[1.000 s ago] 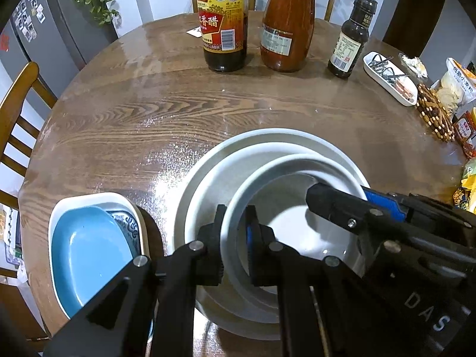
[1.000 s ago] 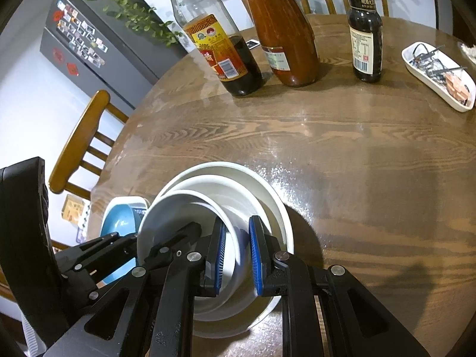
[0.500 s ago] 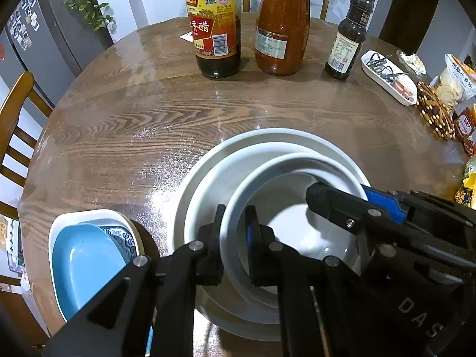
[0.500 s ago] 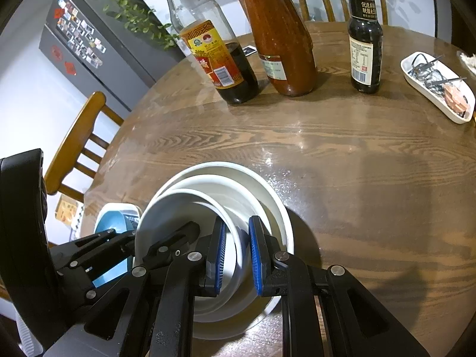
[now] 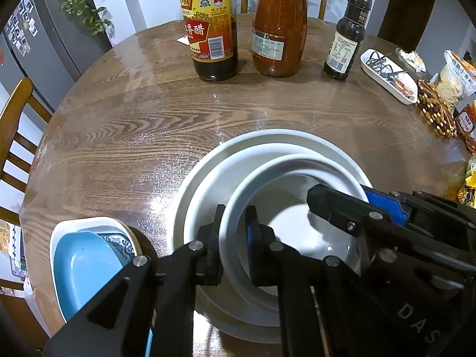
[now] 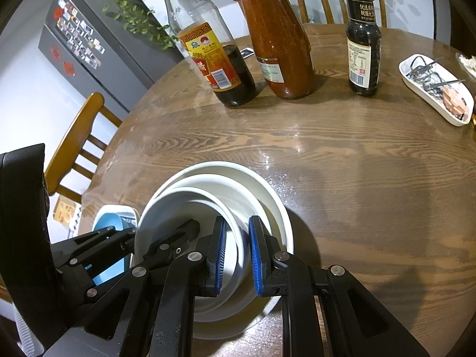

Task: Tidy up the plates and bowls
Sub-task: 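Lower the ramekin into the smaller white bowl with the left tool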

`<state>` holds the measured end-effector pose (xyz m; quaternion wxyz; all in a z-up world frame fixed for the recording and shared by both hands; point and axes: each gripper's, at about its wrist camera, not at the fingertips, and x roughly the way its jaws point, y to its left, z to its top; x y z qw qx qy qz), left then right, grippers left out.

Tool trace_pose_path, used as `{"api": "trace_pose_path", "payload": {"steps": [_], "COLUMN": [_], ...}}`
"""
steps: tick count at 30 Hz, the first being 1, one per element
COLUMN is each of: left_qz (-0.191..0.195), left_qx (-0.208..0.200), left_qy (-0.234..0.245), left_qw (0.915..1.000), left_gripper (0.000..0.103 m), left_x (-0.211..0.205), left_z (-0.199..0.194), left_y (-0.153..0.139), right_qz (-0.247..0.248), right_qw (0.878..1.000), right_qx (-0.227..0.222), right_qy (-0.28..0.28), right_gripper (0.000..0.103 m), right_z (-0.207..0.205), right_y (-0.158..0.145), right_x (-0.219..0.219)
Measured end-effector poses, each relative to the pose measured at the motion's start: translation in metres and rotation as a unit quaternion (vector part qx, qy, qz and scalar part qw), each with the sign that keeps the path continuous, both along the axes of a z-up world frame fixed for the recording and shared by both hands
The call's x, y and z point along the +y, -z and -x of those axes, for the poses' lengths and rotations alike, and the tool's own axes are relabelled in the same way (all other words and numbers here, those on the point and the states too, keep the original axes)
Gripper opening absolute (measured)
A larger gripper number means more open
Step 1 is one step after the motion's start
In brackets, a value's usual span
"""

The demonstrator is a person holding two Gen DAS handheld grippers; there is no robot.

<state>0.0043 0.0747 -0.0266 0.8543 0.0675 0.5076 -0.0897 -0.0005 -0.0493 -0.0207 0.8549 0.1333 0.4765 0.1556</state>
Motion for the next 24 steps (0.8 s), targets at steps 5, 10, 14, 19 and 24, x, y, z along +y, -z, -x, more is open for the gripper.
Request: {"api": "trace_pose_path", "payload": {"steps": [5, 10, 14, 19, 24], "left_qz": [-0.002, -0.004, -0.004, -0.005, -0.006], "left_qx": [0.000, 0.000, 0.001, 0.000, 0.000], "left_qy": [0.001, 0.002, 0.002, 0.003, 0.004], "left_qw": [1.0000, 1.0000, 1.0000, 1.0000, 1.0000], "left_gripper": [0.012, 0.013, 0.013, 0.013, 0.013], "left_x": [-0.0013, -0.0027, -0.0029, -0.0040, -0.0048], "left_z": [-0.0010, -0.0014, -0.0019, -0.0023, -0.0031], "left_y": [0.0006, 0.0012, 0.0010, 0.0011, 0.0014], "right_qz": [-0.002, -0.001, -0.001, -0.002, -0.002], "right_qw": [1.000, 1.000, 1.000, 1.000, 1.000], "right_qx": [-0.001, -0.001, -0.001, -0.002, -0.002], "right_qy": [0.002, 0.001, 0.001, 0.002, 0.002], "right_gripper": [0.018, 0.018, 0.018, 0.018, 0.018], "right_z": [0.0002, 0.0005, 0.0000, -0.0001, -0.0013], "right_y": [0.0006, 0.0006, 0.0005, 0.0003, 0.0004], "right_x": [-0.0010, -0.0010, -0.0013, -0.0020, -0.0032]}}
